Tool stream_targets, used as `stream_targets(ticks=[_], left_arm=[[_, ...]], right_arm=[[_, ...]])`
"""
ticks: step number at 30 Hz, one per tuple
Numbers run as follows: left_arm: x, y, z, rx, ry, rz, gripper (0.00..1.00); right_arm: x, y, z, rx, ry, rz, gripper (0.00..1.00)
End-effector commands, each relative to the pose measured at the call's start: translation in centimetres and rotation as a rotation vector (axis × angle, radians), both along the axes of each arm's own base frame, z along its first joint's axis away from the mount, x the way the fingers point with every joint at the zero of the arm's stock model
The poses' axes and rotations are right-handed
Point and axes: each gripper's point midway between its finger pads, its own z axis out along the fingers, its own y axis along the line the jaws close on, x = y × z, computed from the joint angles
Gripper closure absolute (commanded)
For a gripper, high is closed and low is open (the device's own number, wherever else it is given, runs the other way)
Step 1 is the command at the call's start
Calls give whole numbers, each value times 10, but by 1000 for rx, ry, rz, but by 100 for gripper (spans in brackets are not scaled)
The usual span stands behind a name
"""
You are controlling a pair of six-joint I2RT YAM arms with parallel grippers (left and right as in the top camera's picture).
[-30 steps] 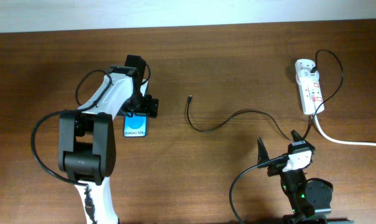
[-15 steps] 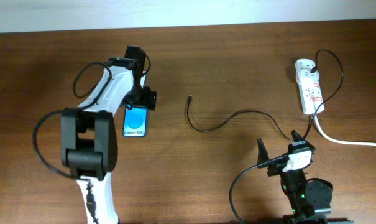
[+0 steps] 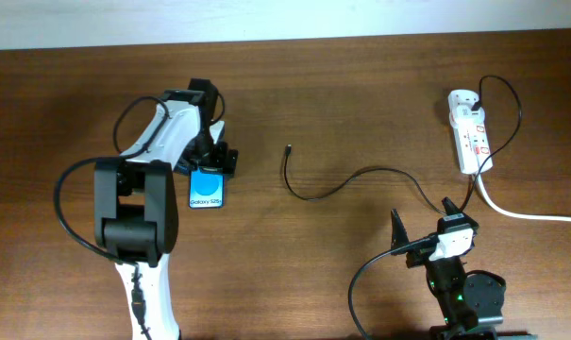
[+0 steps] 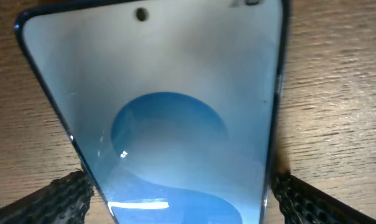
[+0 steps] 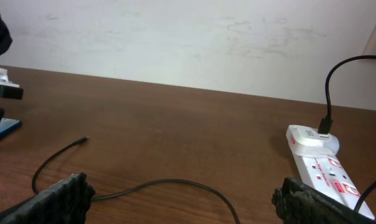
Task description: Plug charger to phone and switch on socket
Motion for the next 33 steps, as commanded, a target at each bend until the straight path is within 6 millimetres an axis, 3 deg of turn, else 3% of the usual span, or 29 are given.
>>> stream_targets(ticks=[1,6,12,16,20,22,29,33], left_arm=[[-5,3,-20,-110,50,57,6],[3,-6,-20,-112,17,149,6],[3,-8,-21,-87,15,152,14],[4,-17,-21,-70,1,117,13],[10,-5,-24,1,-37,111,7],[4,-4,-31,4,-24,111,7],[4,-3,-38,5,-35,109,21],[18,-6,-24,-3,-69,99,22]], right_arm=[[-1,3,-2,5,4,17,2],[-1,3,-2,5,4,17,2],[-1,3,-2,5,4,17,2],[-1,3,-2,5,4,17,2],[-1,3,-2,5,4,18,2],[-1,3,-2,5,4,17,2],[-1,3,-2,5,4,18,2],[-1,3,-2,5,4,18,2]])
